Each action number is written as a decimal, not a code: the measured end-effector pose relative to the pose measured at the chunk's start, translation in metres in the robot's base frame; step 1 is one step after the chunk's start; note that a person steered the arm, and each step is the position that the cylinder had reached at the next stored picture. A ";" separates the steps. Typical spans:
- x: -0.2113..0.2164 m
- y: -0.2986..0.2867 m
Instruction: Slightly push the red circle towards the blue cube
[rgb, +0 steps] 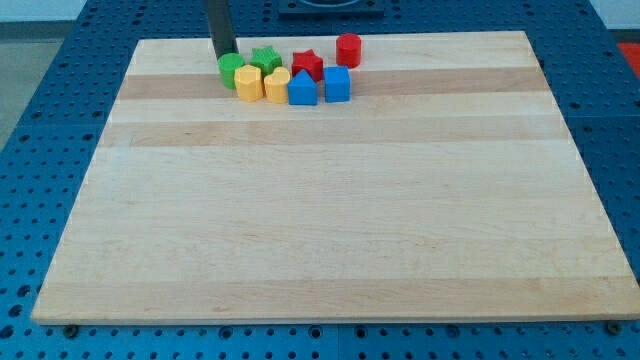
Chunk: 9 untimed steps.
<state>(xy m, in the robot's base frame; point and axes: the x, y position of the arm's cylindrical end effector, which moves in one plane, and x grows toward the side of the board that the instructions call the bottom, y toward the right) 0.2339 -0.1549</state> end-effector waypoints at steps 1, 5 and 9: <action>-0.027 0.002; -0.041 0.075; -0.041 0.171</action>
<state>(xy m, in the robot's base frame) 0.1926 0.0162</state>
